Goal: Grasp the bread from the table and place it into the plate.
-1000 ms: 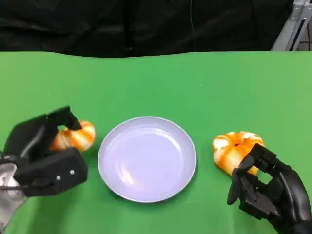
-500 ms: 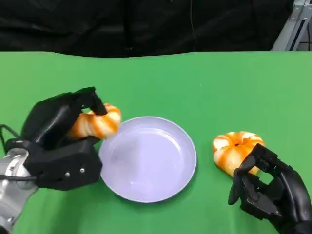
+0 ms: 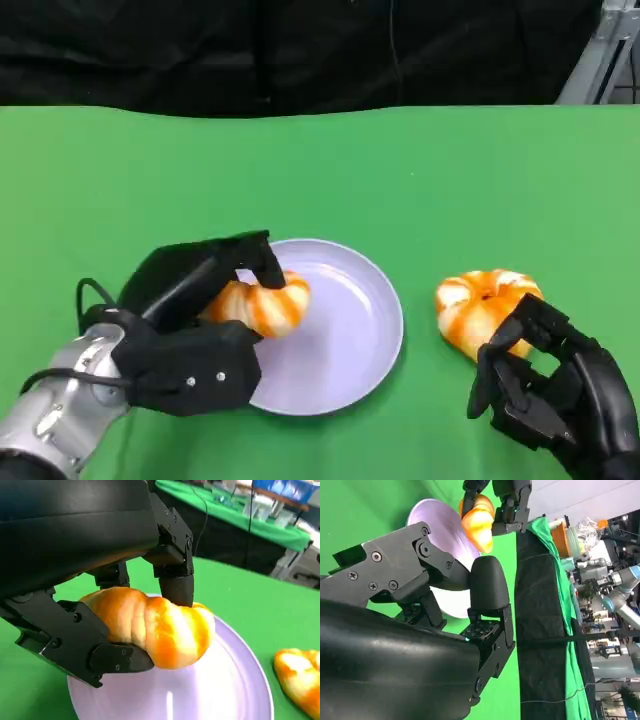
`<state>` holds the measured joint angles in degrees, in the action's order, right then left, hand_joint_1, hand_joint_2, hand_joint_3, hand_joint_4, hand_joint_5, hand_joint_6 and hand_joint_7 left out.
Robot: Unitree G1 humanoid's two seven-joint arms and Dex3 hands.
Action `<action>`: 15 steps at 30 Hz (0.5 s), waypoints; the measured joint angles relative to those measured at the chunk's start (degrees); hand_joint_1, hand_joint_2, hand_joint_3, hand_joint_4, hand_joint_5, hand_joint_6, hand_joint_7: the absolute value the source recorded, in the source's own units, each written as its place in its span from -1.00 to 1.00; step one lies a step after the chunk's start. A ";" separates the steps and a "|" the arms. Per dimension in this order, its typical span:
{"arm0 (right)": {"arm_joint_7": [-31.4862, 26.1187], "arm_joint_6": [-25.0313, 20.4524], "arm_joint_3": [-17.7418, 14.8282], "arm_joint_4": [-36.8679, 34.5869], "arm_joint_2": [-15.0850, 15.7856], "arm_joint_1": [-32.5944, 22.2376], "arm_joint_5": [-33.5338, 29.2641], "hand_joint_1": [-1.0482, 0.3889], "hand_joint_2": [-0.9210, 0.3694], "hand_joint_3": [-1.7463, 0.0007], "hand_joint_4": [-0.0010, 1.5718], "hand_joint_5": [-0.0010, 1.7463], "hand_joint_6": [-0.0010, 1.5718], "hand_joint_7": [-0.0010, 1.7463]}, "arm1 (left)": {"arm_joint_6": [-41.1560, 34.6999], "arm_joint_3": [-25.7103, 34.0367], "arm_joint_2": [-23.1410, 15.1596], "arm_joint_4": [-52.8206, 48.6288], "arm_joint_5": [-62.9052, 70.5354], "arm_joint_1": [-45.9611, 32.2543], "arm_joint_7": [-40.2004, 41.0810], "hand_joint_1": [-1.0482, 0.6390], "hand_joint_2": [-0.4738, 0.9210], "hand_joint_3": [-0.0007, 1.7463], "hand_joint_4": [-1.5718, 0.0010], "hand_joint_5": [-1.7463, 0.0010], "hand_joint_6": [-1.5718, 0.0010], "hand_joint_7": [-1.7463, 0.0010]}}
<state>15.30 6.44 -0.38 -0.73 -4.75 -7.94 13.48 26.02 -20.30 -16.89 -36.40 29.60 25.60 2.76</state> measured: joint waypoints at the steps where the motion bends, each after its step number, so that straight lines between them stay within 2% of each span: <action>1: -0.08 0.00 0.12 0.05 -0.02 -0.02 -0.11 0.27 -0.65 -0.11 0.05 1.00 -0.22 0.93 | 0.42 -0.29 0.27 -0.98 0.01 0.43 -0.06 0.23 1.00 -0.50 0.27 -1.00 0.27 -0.80; 8: -0.27 0.00 0.23 0.10 -0.03 -0.12 -0.12 0.29 -0.66 -0.11 0.04 1.00 -0.23 0.93 | 4.61 -2.00 2.28 -8.70 0.15 3.31 0.11 0.26 1.00 -0.48 0.26 -1.00 0.30 -0.85; 10: -0.25 0.00 0.22 0.10 -0.03 -0.12 -0.12 0.28 -0.66 -0.11 0.04 1.00 -0.23 0.92 | 5.41 -2.15 2.70 -10.17 0.17 3.74 0.23 0.23 1.00 -0.51 0.28 -0.87 0.21 -0.48; 11: -0.24 0.00 0.22 0.10 -0.03 -0.12 -0.12 0.28 -0.66 -0.11 0.04 1.00 -0.23 0.92 | 5.61 -2.26 2.79 -10.63 0.20 3.93 0.24 0.23 1.00 -0.52 0.28 -0.85 0.19 -0.43; 13: -0.22 0.00 0.23 0.09 -0.04 -0.12 -0.11 0.28 -0.66 -0.11 0.04 1.00 -0.23 0.92 | 5.78 -2.55 2.76 -11.14 0.82 4.27 0.30 0.08 1.00 -0.64 0.20 -0.43 -0.03 0.25; 14: -0.23 0.01 0.23 0.09 -0.04 -0.12 -0.12 0.28 -0.66 -0.11 0.04 1.00 -0.23 0.92 | 5.79 -2.91 2.66 -11.13 1.85 4.49 0.33 -0.24 1.00 -0.66 0.19 0.22 0.01 0.65; 15: -0.23 0.01 0.28 0.10 -0.04 -0.12 -0.12 0.28 -0.66 -0.11 0.04 1.00 -0.23 0.92 | 5.74 -3.45 2.36 -10.77 2.89 4.61 0.34 -0.35 1.00 -0.67 0.13 0.55 0.00 0.81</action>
<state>15.08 6.46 -0.10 -0.64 -4.79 -8.06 13.36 31.76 -23.76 -14.53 -47.17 32.49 30.21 3.10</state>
